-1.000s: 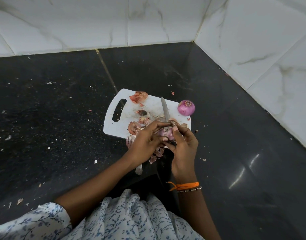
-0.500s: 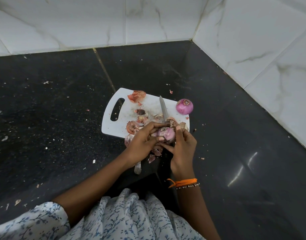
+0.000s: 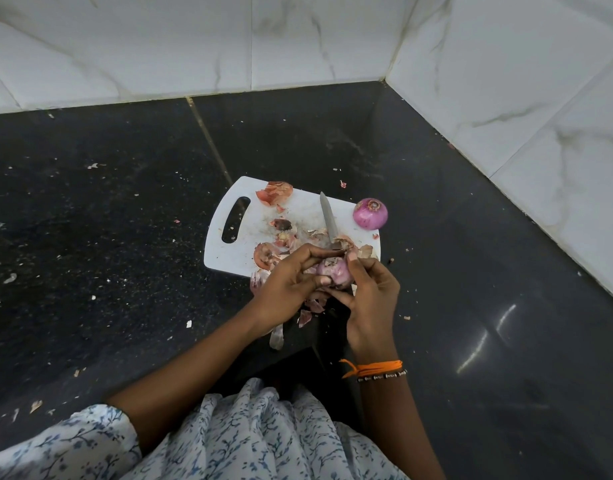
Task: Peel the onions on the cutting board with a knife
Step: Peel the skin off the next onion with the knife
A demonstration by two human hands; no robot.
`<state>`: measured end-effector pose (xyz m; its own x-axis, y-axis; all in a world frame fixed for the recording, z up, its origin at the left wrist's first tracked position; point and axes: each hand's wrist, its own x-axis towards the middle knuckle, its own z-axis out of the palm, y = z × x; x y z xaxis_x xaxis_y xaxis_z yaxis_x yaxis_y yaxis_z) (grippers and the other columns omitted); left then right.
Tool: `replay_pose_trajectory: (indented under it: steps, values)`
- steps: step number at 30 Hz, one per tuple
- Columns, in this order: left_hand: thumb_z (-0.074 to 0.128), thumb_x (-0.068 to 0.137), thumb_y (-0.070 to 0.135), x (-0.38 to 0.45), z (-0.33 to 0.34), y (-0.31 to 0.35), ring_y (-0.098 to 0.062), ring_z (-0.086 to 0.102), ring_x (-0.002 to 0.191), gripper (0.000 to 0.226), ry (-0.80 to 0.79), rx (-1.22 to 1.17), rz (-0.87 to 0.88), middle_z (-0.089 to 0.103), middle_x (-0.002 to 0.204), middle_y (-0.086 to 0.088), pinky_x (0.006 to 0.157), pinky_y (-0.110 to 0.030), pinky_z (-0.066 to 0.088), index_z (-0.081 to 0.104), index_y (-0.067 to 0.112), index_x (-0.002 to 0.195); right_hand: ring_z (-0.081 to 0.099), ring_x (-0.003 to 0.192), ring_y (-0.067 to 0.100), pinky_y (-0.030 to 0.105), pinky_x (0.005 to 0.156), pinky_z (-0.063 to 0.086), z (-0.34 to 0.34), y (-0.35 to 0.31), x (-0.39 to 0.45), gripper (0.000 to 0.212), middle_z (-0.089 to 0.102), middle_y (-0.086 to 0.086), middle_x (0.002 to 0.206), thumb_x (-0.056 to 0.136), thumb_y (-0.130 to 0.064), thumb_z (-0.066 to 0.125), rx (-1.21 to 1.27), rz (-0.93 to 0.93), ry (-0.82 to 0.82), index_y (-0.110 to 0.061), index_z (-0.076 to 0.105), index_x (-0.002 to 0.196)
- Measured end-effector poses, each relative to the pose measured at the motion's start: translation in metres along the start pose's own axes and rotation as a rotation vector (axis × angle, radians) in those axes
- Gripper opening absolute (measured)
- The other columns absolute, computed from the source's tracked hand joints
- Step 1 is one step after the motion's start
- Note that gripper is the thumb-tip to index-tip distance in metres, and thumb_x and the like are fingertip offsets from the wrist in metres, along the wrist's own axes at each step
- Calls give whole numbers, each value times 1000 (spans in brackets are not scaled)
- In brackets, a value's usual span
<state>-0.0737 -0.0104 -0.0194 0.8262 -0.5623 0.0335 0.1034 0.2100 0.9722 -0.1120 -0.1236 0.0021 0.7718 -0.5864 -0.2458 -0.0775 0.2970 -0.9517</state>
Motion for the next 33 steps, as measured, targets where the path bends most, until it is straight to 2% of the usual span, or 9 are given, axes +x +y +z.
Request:
replay_pose_trajectory:
  steps: [4, 9, 15, 20, 22, 24, 29, 31, 33]
  values:
    - [49, 90, -9, 0, 1, 1, -15, 64, 108, 32, -2, 4, -6, 59, 126, 3, 76, -28, 58, 53, 14, 113, 70, 69, 21, 34, 57, 59, -1, 0, 0, 24, 69, 5, 69, 96, -13, 53, -17, -34, -16, -4, 64, 76]
    - [49, 91, -8, 2, 2, 2, -12, 65, 105, 33, 14, -25, -7, 60, 122, 9, 73, -25, 57, 53, 20, 109, 70, 80, 22, 35, 63, 60, -3, 1, -1, 29, 69, 18, 92, 101, -18, 43, -25, -36, -16, 0, 65, 96]
    - [51, 91, -4, 2, -1, 1, -15, 66, 103, 31, 44, 0, 0, 64, 119, 7, 76, -28, 56, 54, 20, 110, 68, 94, 28, 36, 74, 58, 1, 1, -6, 22, 66, 19, 105, 84, -9, 69, -63, -56, -104, -1, 62, 103]
    - [52, 90, -6, -1, 1, 1, -16, 65, 103, 31, 53, 104, 14, 63, 121, 3, 77, -28, 56, 55, 17, 110, 69, 76, 17, 31, 62, 57, 0, 0, -5, 5, 68, 10, 87, 85, -4, 65, -44, 4, -43, -9, 64, 85]
    - [54, 89, -7, -3, 3, 1, -22, 66, 100, 28, 41, 206, 41, 63, 119, -1, 81, -34, 56, 55, 10, 112, 66, 65, 17, 32, 56, 57, 0, -1, -1, 12, 66, 7, 73, 85, -5, 64, 9, 82, 16, -9, 60, 75]
    - [56, 88, -7, -4, 6, 2, -15, 67, 98, 30, 36, 283, 71, 64, 116, -1, 83, -28, 55, 56, 8, 114, 63, 62, 19, 31, 54, 56, 0, -1, 3, 18, 62, 8, 68, 86, -8, 63, 39, 131, 54, -10, 57, 69]
    - [58, 87, -6, -3, 10, 5, -11, 69, 88, 31, 56, 262, 37, 60, 127, 0, 76, -29, 57, 55, 11, 113, 68, 77, 20, 32, 60, 59, -5, 5, 5, 24, 69, 12, 87, 97, -22, 50, 116, 137, 8, -7, 64, 86]
    - [62, 85, -2, -1, 9, 6, -19, 69, 94, 31, 118, 228, 2, 62, 124, 3, 82, -42, 57, 57, 15, 111, 69, 84, 18, 32, 67, 59, -8, 7, 3, 26, 71, 8, 92, 100, -23, 45, 171, 133, -65, -9, 66, 96]
    - [70, 81, 5, 1, 8, 8, -13, 66, 100, 28, 190, 222, 7, 65, 116, 6, 87, -40, 55, 60, 18, 104, 69, 86, 18, 33, 71, 59, -8, 7, 0, 19, 71, 6, 93, 98, -16, 49, 214, 112, -151, -10, 66, 97]
